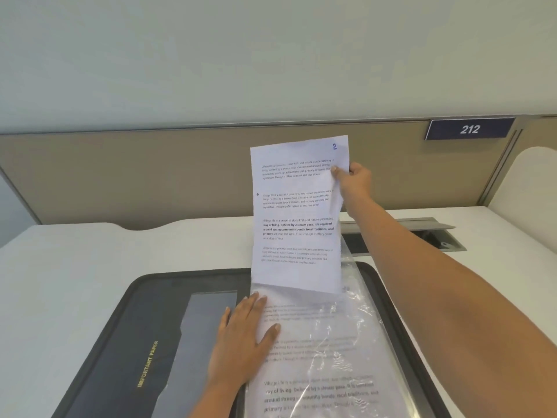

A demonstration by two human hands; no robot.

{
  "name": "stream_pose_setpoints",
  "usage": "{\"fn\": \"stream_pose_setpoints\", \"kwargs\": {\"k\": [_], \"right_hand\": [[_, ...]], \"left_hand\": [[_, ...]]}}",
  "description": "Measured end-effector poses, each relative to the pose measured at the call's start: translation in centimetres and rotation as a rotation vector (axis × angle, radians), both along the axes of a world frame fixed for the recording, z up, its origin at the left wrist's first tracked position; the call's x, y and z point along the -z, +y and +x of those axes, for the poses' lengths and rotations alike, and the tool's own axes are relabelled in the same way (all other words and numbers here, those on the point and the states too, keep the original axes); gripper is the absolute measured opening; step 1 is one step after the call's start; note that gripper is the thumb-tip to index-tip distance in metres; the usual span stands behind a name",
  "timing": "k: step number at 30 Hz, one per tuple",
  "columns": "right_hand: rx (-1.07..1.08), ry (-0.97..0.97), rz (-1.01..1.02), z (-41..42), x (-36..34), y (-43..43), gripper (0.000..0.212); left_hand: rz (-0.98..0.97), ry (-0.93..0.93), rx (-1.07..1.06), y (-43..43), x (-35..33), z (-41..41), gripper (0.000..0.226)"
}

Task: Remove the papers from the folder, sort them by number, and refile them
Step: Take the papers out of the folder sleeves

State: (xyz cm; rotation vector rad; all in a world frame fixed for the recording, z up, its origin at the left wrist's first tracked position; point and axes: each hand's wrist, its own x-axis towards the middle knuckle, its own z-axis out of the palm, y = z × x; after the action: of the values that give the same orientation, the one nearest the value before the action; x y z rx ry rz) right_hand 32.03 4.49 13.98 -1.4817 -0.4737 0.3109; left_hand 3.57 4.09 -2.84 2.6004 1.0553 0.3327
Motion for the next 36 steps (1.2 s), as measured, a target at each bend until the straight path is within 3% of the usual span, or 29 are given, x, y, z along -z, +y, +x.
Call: {"fn": "stream_pose_setpoints", "kwargs": {"k": [2, 4, 7, 11, 19, 23, 27, 31, 36], "right_hand": [[0.028, 0.021, 0.066, 0.0, -1.3, 0.1, 0.007], [0.063, 0.014, 0.123, 0.1, -2.4, 0.1, 0.016], [0.024, 0.006, 0.221, -0.4, -3.3, -0.3, 0.003], [-0.021, 0.008, 0.332, -1.8, -3.5, -0.9, 0.015], [-0.131, 0.061, 0.51, -5.5, -4.5, -2.6, 0.009], [-0.171, 0.09, 0.479, -7.3, -4.5, -3.7, 0.008], [-0.204, 0.149, 0.395, -8.4, -3.6, -5.1, 0.005], [-0.175, 0.223, 0.287, -9.1, -2.7, -6.6, 0.012], [-0.247, 0.34, 0.218, -10.8, -2.2, -8.6, 0.01]], "left_hand": [[0.004, 0.008, 0.004, 0.0, 0.0, 0.0, 0.115], [0.006, 0.008, 0.007, 0.0, 0.0, 0.0, 0.117], [0.024, 0.014, 0.009, 0.0, 0.0, 0.0, 0.118], [-0.051, -0.045, -0.005, 0.0, -0.2, 0.1, 0.115], [-0.318, -0.456, -0.082, 0.1, -0.6, -0.3, 0.046], [-0.464, -0.801, -0.257, 0.1, -3.9, -1.0, 0.035], [-0.645, -1.095, -0.422, 1.3, -8.0, -2.6, 0.04], [-0.645, -1.021, -0.496, 2.9, -10.6, -5.0, 0.065], [-0.839, -0.716, -0.244, 2.0, -13.3, -8.1, 0.029]]}}
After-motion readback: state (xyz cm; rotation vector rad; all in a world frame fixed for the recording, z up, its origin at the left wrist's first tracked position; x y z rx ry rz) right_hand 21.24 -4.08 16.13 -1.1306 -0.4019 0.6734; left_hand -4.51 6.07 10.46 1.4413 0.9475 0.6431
